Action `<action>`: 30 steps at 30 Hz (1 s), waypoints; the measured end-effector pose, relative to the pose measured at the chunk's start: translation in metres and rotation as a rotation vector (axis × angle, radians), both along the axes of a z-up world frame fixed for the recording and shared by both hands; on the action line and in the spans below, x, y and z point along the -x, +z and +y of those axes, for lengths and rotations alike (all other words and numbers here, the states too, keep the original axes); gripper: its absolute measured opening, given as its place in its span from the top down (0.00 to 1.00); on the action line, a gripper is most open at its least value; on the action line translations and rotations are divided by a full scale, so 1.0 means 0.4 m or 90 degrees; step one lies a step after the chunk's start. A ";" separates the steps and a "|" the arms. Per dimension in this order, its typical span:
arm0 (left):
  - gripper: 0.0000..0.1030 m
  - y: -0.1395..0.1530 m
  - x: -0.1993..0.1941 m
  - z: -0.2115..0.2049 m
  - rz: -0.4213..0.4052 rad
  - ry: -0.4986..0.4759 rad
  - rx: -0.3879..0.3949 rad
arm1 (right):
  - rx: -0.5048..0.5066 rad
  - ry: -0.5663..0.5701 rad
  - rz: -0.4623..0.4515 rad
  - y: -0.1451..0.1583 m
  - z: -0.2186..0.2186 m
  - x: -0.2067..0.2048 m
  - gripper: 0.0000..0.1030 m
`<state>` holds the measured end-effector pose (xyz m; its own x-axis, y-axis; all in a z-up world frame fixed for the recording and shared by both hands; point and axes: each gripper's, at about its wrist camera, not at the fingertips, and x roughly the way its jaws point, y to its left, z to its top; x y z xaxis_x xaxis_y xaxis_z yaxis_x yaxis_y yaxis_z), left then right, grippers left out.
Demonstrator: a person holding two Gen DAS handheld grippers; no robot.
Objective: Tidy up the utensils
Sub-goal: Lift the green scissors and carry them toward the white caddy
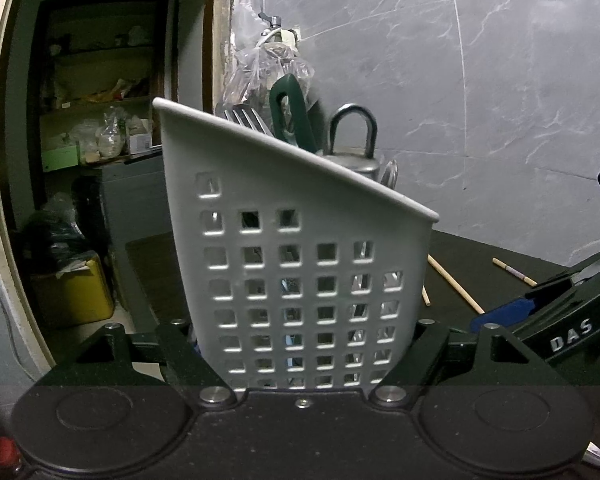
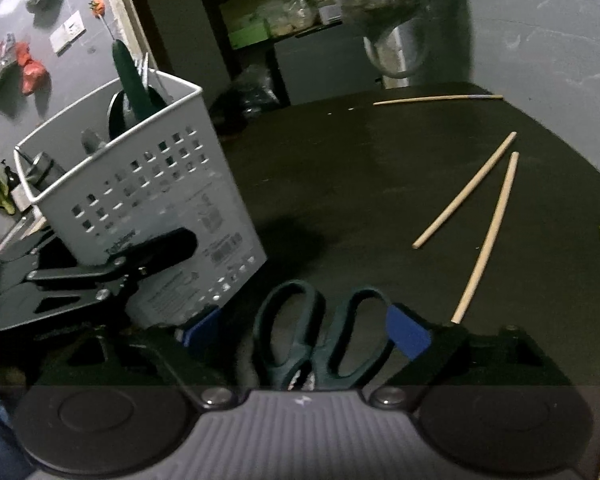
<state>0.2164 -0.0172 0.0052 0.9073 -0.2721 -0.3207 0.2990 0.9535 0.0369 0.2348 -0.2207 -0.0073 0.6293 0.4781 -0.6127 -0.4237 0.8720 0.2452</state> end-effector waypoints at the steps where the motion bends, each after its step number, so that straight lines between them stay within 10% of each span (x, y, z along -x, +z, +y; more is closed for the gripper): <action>1: 0.24 0.001 0.000 0.001 0.000 0.000 0.001 | 0.010 -0.005 -0.004 0.000 0.002 0.001 0.22; 7: 0.24 0.001 0.000 0.008 0.001 -0.004 0.005 | 0.054 -0.030 -0.009 0.005 0.017 0.006 0.42; 30: 0.24 0.001 0.000 0.011 0.002 -0.012 0.010 | 0.158 -0.006 0.009 0.009 0.112 -0.026 0.59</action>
